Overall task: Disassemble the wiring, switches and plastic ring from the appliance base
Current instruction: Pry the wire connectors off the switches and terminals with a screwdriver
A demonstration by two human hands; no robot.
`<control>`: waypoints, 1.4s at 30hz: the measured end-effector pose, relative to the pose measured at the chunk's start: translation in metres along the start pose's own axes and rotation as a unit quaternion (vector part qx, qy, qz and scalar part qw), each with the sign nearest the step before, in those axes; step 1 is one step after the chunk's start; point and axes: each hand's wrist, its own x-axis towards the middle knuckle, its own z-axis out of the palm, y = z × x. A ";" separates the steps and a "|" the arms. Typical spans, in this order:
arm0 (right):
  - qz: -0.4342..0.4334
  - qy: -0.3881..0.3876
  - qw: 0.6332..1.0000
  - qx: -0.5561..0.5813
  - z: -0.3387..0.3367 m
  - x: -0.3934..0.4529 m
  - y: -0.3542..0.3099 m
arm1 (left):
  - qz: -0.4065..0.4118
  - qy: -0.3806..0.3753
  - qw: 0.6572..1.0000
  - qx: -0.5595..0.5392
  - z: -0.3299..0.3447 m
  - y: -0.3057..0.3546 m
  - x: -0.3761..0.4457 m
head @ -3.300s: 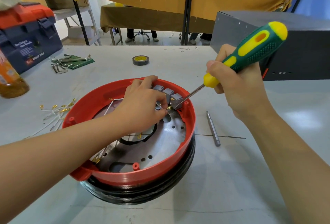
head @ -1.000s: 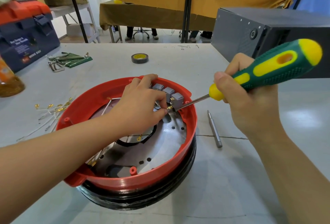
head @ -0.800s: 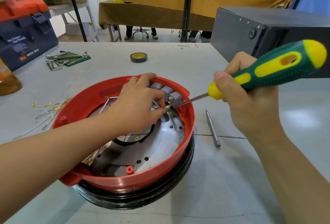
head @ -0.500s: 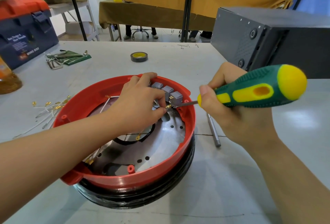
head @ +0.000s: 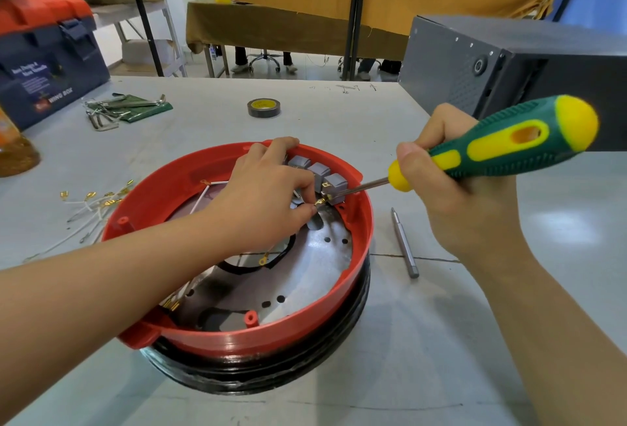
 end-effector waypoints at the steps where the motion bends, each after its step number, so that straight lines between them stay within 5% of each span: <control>1: 0.005 0.002 1.000 0.007 0.000 0.001 0.001 | 0.000 0.000 1.000 0.001 0.000 0.000 0.000; 32: 0.140 0.109 0.974 0.140 0.015 0.004 -0.006 | 0.003 0.005 1.000 0.011 0.001 0.001 0.000; 36: 0.058 0.055 0.997 0.009 0.028 -0.001 -0.012 | 0.010 0.009 1.000 0.001 0.000 0.001 0.000; 42: 0.043 0.069 0.996 0.047 0.010 0.001 -0.010 | 0.005 0.012 1.000 0.003 0.001 0.001 0.000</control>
